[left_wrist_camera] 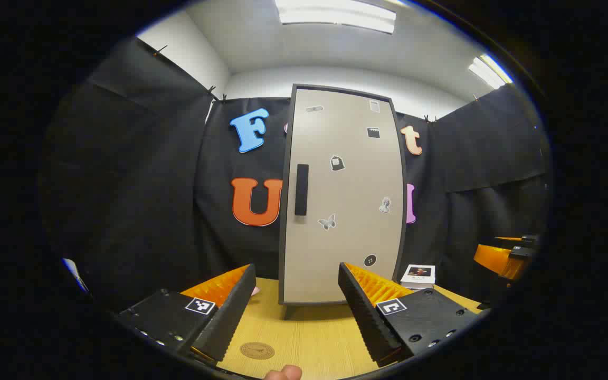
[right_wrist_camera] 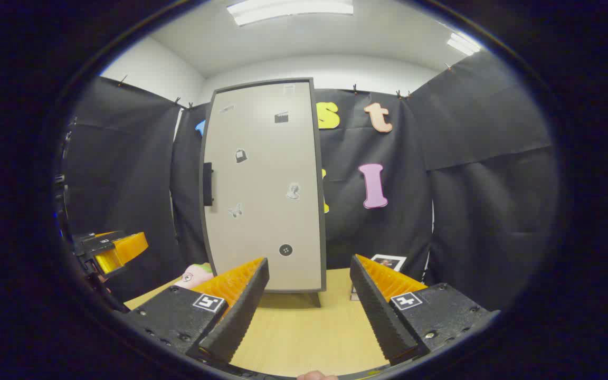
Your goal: Open the cabinet door with the right hand, grasp the bottle in the cabinet with the left hand and place it on the coaster, then close the cabinet door with the right hand.
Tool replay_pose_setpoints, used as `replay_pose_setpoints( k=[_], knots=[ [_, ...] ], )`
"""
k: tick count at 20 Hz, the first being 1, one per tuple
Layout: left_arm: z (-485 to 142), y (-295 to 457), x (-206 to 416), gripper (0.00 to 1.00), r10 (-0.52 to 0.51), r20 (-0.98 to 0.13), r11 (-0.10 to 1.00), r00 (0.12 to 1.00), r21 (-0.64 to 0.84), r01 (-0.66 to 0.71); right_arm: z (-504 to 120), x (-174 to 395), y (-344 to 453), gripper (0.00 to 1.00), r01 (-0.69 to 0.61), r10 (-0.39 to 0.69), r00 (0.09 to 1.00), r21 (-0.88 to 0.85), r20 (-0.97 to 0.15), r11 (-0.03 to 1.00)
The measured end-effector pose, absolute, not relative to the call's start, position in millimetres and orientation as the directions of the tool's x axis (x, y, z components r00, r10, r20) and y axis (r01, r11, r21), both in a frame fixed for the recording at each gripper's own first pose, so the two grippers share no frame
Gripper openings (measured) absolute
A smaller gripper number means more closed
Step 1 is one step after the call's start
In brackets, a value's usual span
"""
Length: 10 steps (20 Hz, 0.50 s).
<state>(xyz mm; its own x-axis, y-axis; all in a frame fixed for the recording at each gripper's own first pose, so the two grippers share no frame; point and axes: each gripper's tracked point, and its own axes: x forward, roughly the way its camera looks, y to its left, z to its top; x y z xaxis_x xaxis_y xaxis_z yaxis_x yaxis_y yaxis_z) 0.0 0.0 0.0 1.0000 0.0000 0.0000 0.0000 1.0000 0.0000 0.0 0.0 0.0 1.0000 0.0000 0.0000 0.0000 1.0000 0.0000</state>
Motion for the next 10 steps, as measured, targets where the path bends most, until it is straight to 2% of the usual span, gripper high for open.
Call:
replay_pose_setpoints(
  k=[1,2,3,4,5,6,10],
  knots=[
    [-0.4,-1.4,0.0,0.95,-0.011,-0.004,1.0,1.0,-0.002,0.011,-0.3,0.2,-1.9,0.95,0.005,-0.005,1.0,-0.001,0.003,1.0],
    [-0.3,-4.3,-0.5,0.95,-0.027,-0.01,1.0,1.0,-0.014,0.026,-1.1,0.7,-2.3,1.0,0.01,-0.01,1.0,-0.004,0.005,1.0],
    [0.6,-5.4,2.3,0.95,-0.033,-0.009,0.999,0.999,-0.027,0.033,-2.2,0.3,-3.3,0.95,0.016,-0.016,1.0,-0.005,0.003,1.0],
    [2.0,-3.5,2.6,0.95,-0.031,-0.004,0.999,1.0,-0.031,0.031,-4.9,0.9,-2.4,0.95,0.015,-0.015,1.0,-0.001,-0.002,1.0],
    [1.8,-1.6,2.9,0.95,-0.028,-0.001,0.999,1.0,-0.029,0.028,-6.4,0.4,-2.4,0.99,0.016,-0.016,1.0,0.005,-0.003,1.0],
    [1.4,-1.4,3.2,0.95,-0.029,-0.003,0.999,1.0,-0.025,0.029,-6.6,0.2,-3.3,0.96,0.017,-0.017,1.0,0.011,0.0,1.0],
    [1.5,0.5,2.8,0.95,-0.016,0.006,1.0,1.0,-0.001,0.016,-5.8,0.6,-6.4,0.95,0.026,-0.026,1.0,0.01,0.004,1.0]
  ],
)
